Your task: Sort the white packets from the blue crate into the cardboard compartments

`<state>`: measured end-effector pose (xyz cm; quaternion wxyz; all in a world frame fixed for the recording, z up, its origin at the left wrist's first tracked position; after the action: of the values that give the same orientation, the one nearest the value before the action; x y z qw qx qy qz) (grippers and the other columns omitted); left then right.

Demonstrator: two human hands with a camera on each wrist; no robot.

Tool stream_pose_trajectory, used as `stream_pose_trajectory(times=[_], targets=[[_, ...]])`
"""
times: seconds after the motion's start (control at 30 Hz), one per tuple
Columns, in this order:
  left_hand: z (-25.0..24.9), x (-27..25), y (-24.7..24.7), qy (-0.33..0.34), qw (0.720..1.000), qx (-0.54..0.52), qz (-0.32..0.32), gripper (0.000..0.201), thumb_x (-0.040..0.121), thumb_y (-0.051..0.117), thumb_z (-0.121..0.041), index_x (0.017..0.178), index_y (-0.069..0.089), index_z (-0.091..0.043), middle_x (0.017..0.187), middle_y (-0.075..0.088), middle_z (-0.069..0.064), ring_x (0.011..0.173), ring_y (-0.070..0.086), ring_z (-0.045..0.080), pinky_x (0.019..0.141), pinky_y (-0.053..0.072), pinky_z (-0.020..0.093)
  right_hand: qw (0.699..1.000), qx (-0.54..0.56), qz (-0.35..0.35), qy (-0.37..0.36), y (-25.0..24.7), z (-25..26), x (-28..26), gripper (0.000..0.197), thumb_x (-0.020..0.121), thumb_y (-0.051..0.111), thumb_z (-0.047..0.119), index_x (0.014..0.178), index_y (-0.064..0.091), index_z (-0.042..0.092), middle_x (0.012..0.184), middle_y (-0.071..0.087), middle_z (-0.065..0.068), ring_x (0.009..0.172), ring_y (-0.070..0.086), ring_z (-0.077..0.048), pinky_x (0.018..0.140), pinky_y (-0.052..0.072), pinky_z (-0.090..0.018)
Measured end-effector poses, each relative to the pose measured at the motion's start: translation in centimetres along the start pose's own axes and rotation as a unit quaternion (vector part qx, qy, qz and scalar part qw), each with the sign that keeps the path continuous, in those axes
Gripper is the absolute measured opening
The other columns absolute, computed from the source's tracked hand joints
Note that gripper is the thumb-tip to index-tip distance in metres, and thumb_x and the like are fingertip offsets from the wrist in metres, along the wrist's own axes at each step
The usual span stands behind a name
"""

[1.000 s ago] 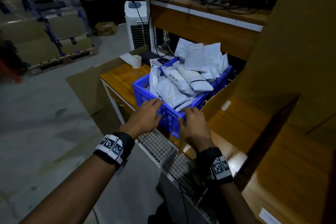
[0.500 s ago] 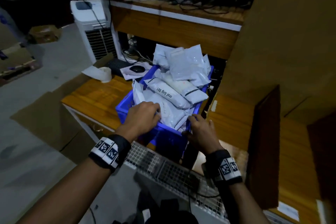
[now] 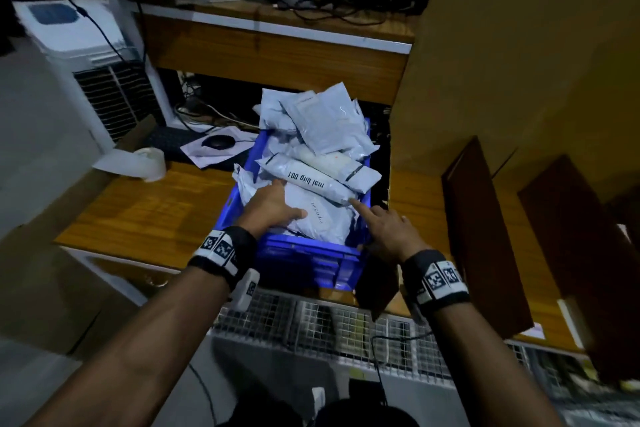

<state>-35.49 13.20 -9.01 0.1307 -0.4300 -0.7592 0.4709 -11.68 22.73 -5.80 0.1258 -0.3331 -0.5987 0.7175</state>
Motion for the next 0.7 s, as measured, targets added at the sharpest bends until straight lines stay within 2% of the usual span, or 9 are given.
stream_pose_trajectory(times=[0.1, 0.2, 0.3, 0.33, 0.4, 0.43, 0.5, 0.6, 0.7], targets=[[0.7, -0.2, -0.6, -0.006, 0.999, -0.041, 0.035, 0.069, 0.077, 0.088, -0.057, 0.129, 0.064, -0.017, 0.128, 0.071, 0.006, 0.117, 0.066, 0.029, 0.096, 0.053, 0.036, 1.000, -0.007, 0.011, 0.010, 0.0, 0.3, 0.4, 0.106, 0.095, 0.074, 0.039, 0.167, -0.005, 0.043, 0.163, 0.034, -0.009, 0.146, 0.034, -0.042, 0.118, 0.033, -0.060], [1.5, -1.0, -1.6, -0.015, 0.987, -0.155, 0.048, 0.055, 0.079, 0.092, -0.041, 0.120, 0.065, -0.018, 0.121, 0.074, 0.000, 0.109, 0.070, 0.023, 0.100, 0.056, 0.039, 1.000, -0.011, 0.012, 0.012, 0.1, 0.4, 0.7, 0.110, 0.094, 0.077, 0.037, 0.166, -0.005, 0.046, 0.161, 0.035, -0.010, 0.143, 0.035, -0.043, 0.116, 0.036, -0.058], [2.1, -2.4, -3.1, -0.016, 0.958, -0.276, 0.074, 0.079, 0.070, 0.098, -0.039, 0.136, 0.062, -0.017, 0.130, 0.073, 0.000, 0.114, 0.071, 0.020, 0.103, 0.058, 0.044, 1.000, -0.007, 0.010, 0.014, 0.1, 0.2, 1.0, 0.112, 0.092, 0.080, 0.037, 0.166, -0.004, 0.047, 0.158, 0.038, -0.010, 0.141, 0.037, -0.043, 0.115, 0.038, -0.057], [1.9, -3.1, -3.8, -0.009, 0.949, -0.304, 0.083, 0.081, 0.071, 0.098, -0.036, 0.140, 0.060, -0.016, 0.130, 0.073, 0.000, 0.115, 0.071, 0.020, 0.103, 0.058, 0.042, 1.000, -0.004, 0.010, 0.016, 0.1, 0.2, 1.1, 0.112, 0.091, 0.080, 0.037, 0.166, -0.003, 0.046, 0.157, 0.039, -0.010, 0.141, 0.038, -0.043, 0.115, 0.039, -0.057], [1.6, -4.3, -5.3, 0.009, 0.934, -0.347, 0.089, 0.066, 0.081, 0.093, -0.021, 0.137, 0.059, -0.016, 0.125, 0.074, 0.000, 0.112, 0.072, 0.020, 0.098, 0.059, 0.036, 1.000, -0.002, 0.011, 0.017, -0.1, 0.2, 1.2, 0.113, 0.089, 0.082, 0.039, 0.167, 0.000, 0.043, 0.155, 0.042, -0.013, 0.141, 0.038, -0.044, 0.114, 0.041, -0.056], [1.5, -4.8, -6.2, 0.016, 0.929, -0.362, 0.078, 0.058, 0.083, 0.091, -0.018, 0.131, 0.060, -0.017, 0.122, 0.074, 0.000, 0.111, 0.072, 0.022, 0.097, 0.060, 0.038, 1.000, 0.000, 0.008, 0.014, -0.3, 0.2, 1.2, 0.112, 0.089, 0.082, 0.040, 0.167, 0.002, 0.041, 0.153, 0.044, -0.014, 0.140, 0.040, -0.043, 0.113, 0.042, -0.054], [1.3, -5.6, -7.6, 0.031, 0.919, -0.388, 0.057, 0.058, 0.080, 0.094, -0.023, 0.130, 0.065, -0.014, 0.120, 0.078, 0.004, 0.113, 0.074, 0.029, 0.101, 0.058, 0.054, 1.000, 0.024, -0.009, -0.003, -0.9, 0.6, 1.1, 0.110, 0.088, 0.083, 0.042, 0.168, 0.009, 0.035, 0.147, 0.051, -0.016, 0.136, 0.045, -0.042, 0.107, 0.046, -0.049], [0.5, -6.9, -8.9, 0.047, 0.907, -0.415, 0.048, 0.064, 0.078, 0.094, -0.037, 0.133, 0.065, -0.020, 0.121, 0.078, 0.001, 0.113, 0.075, 0.027, 0.099, 0.059, 0.058, 0.979, 0.188, -0.052, -0.062, -2.7, 1.5, -0.2, 0.117, 0.077, 0.092, 0.045, 0.167, 0.018, 0.028, 0.148, 0.056, -0.013, 0.138, 0.052, -0.034, 0.107, 0.046, -0.041], [-1.4, -8.1, -9.3, 0.072, 0.891, -0.446, 0.038, 0.055, 0.089, 0.085, -0.034, 0.137, 0.062, -0.021, 0.124, 0.077, -0.001, 0.116, 0.074, 0.023, 0.085, 0.064, 0.043, 0.898, 0.426, -0.054, -0.092, -4.7, 2.5, -2.5, 0.126, 0.063, 0.094, 0.060, 0.164, 0.021, 0.041, 0.147, 0.058, -0.002, 0.133, 0.059, -0.021, 0.110, 0.050, -0.040]])
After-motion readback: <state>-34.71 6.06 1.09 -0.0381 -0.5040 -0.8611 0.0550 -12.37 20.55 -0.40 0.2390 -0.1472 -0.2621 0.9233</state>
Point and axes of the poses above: each hand's wrist, its own x-axis towards the middle knuckle, its own y-axis out of the palm, z = x × y, the point moved 8 cm from there along x, towards the middle knuckle
